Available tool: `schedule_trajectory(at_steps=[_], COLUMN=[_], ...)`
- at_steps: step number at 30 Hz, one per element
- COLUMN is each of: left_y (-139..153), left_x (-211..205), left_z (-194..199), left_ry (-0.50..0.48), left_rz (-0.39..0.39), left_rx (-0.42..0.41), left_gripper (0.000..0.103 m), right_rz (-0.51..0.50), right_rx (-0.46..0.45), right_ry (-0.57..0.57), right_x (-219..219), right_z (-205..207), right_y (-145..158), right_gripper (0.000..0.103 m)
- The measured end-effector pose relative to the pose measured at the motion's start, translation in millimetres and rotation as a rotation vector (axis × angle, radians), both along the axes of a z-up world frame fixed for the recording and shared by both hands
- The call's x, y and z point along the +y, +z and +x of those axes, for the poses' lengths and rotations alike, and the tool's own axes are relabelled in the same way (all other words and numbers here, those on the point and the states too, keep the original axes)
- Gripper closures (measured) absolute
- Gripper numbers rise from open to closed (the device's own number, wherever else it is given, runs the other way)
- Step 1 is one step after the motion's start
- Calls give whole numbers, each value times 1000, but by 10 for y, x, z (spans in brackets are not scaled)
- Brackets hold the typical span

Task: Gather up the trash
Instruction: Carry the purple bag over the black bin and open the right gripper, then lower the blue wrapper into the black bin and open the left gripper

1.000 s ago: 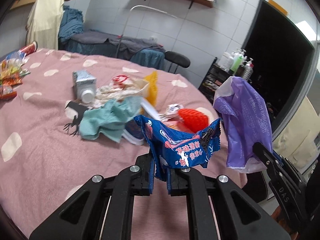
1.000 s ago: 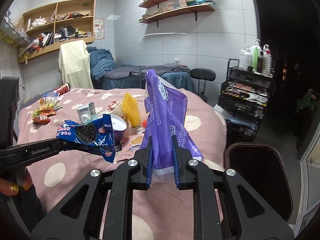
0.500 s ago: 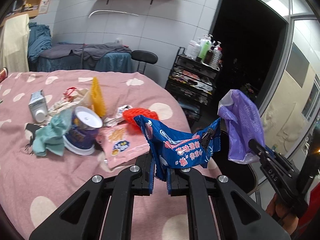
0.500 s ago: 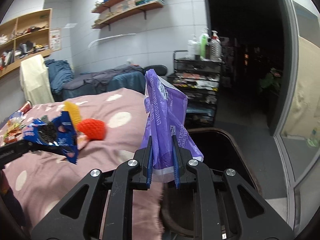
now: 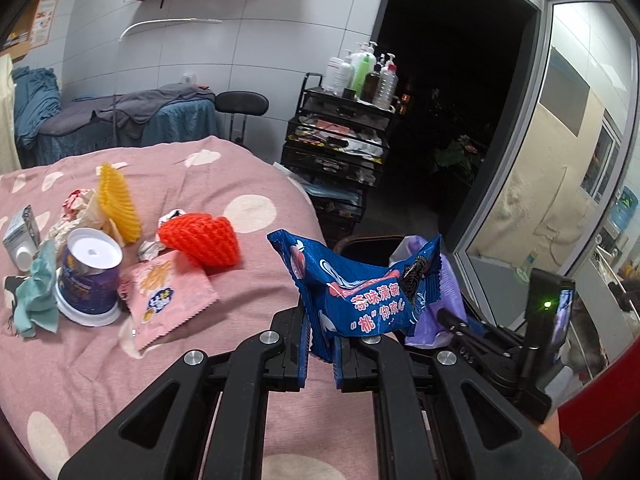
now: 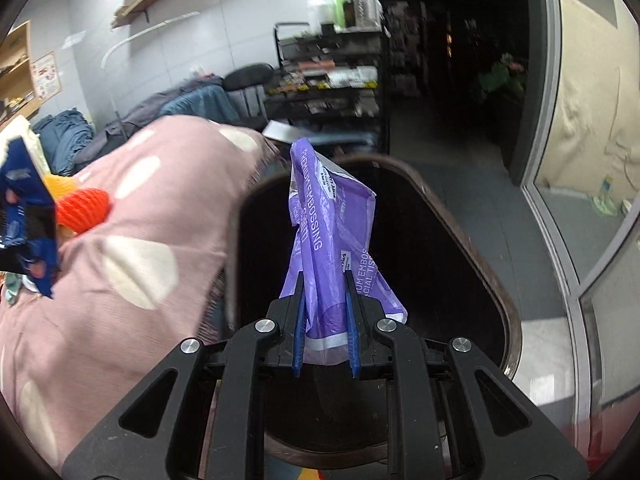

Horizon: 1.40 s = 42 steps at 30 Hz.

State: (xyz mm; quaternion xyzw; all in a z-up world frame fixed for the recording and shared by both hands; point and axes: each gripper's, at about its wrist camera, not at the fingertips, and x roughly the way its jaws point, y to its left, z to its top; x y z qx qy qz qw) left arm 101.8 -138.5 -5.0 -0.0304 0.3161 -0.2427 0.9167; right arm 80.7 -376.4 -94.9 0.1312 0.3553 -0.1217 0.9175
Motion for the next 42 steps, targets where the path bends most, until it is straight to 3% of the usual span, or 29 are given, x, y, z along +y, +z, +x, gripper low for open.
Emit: schedule_trajectory(at_steps=[4, 5, 6, 8, 15, 28, 42], left_y=[-37, -51, -66, -92, -127, -198, -383], left_x=[-104, -117, -128, -156, -261, -653, -1082], left_z=[15, 20, 25, 35, 71, 232, 357], left_ry=[-19, -23, -25, -28, -41, -106, -196], left_rz=[11, 15, 19, 28, 49, 98, 204], left_rx=[13, 18, 21, 28, 39, 83, 136], left_gripper=[94, 94, 94, 94, 94, 94, 94], right_rz=[30, 34, 36, 38, -5, -59, -40], right_rx=[37, 40, 43, 29, -41, -240, -246], right_ry=[-21, -25, -32, -60, -82, -233, -349], right_x=[-85, -85, -93, -106, -72, -201, -506], right_z=[68, 56, 65, 41, -124, -446, -628], right_y=[-172, -196, -217, -226, -84, 432, 527], right_gripper=[80, 71, 47, 28, 24, 11, 10])
